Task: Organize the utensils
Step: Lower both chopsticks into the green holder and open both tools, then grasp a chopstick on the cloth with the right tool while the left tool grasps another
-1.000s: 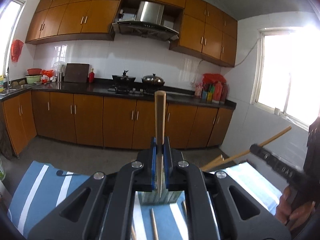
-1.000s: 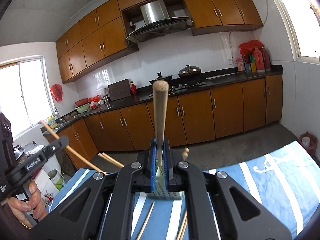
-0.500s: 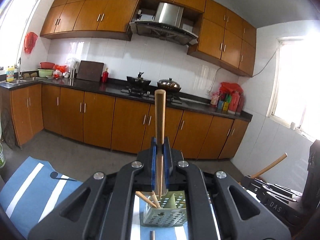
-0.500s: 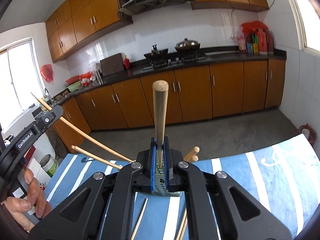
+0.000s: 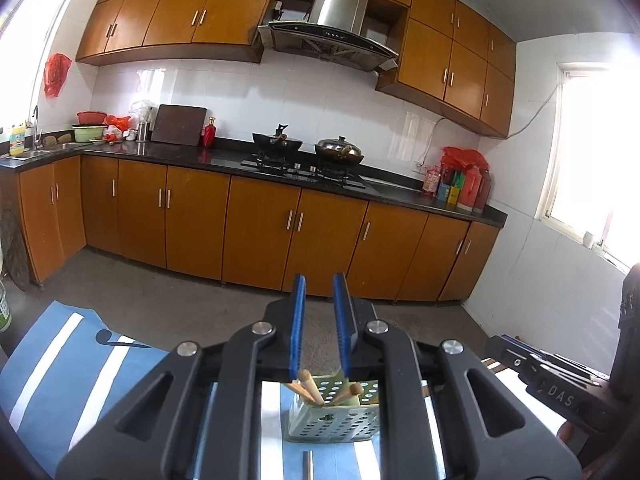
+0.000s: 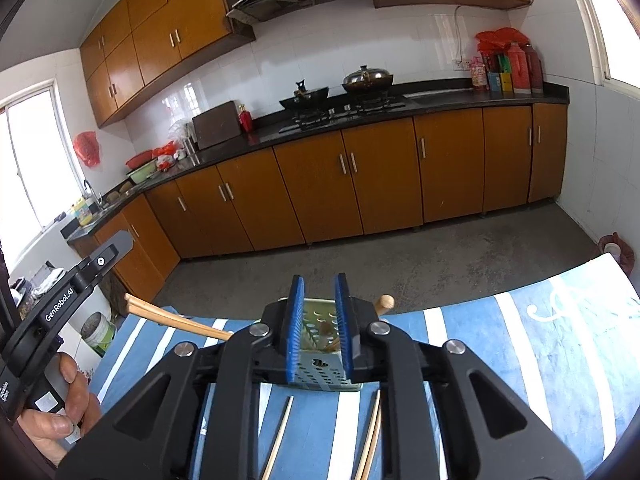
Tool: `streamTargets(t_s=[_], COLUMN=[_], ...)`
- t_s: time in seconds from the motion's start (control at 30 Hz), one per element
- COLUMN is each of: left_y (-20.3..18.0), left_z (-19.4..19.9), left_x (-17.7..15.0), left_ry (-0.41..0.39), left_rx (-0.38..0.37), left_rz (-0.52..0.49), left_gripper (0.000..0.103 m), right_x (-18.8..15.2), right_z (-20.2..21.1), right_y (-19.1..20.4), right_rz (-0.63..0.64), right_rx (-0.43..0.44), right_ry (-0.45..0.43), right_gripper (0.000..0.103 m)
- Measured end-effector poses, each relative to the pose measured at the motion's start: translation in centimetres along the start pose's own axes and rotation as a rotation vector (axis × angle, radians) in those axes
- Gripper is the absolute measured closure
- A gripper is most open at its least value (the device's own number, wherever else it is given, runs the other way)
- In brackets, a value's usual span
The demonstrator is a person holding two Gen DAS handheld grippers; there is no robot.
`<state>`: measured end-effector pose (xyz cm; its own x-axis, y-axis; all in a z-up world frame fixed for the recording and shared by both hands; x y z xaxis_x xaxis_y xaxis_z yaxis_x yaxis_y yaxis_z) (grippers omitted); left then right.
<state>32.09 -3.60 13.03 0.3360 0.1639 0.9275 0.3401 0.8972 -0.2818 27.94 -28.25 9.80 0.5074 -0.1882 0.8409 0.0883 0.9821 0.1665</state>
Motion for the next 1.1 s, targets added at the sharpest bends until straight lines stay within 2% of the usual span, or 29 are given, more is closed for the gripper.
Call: streamTargets(t_s=[0.2,0.33,0.43,0.53,0.63,0.7,0.87,1.0,1.1], left_y=[-0.3,-0.1,1.1,2.6,4.4,5.6,7.4,7.7,7.5], left_z=[2.9,5.9,8.2,9.7,10.1,9.8,8.9,8.6,8.6], left_x=[0.3,-0.6,-2.8,-6.0,-9.7,-12.4,-18.1,-20.1,-20.9], left_ry=[-0.023,-0.012,0.024,0.084,0.169,0.235,0.376,0.429,0.447], left_rx=[0.009,0.028,0.063,0.112,0.147,0.16,0.174,0.17,0.166], left_rz=[-0.003,-0.026,-0.033,-0.044,-0.041,-0.021,0.021,0.034,0.043], left_gripper=[0.081,0.079,0.077,0.076,0.076,0.076,0.076,0.076,0.076], right_x=[-0.3,-2.4,-4.8,-8.1,-12.2,-15.2,-20.4,-21.8,-22.0], right_z=[3.0,5.0,5.5,4.6,2.0,-0.1,-3.5,-4.6,-4.6], right_y=[-0.6,-2.0,-3.4,-4.1,-4.7,-4.5,-3.2,-2.3,-2.0], right_rz=[0.009,0.005,0.009,0.035,0.047,0.056,0.066,0.078,0.086], right_rx=[-0.022,-0.052,-0.093,-0.132,-0.146,-0.14,-0.115,-0.114,-0.114], right_ry=[-0.055,-0.058,-0.036,0.026,0.145,0.235,0.379,0.415,0.409], right_gripper=[0.086,0.086,0.086,0.086,0.086,0.086,0.086,0.086,0.086])
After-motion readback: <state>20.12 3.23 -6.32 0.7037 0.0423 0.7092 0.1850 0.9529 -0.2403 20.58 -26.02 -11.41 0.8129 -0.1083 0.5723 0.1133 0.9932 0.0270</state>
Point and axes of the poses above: each gripper's, at about its wrist camera, not at the fingertips, and z roughly against the way its jaws point, y to its left, x to its top, the point moved 1 cm from there along -z, roughly the way its jaws point, and after that the axes turned 14 degrees about -x, right-handed, at the moved point
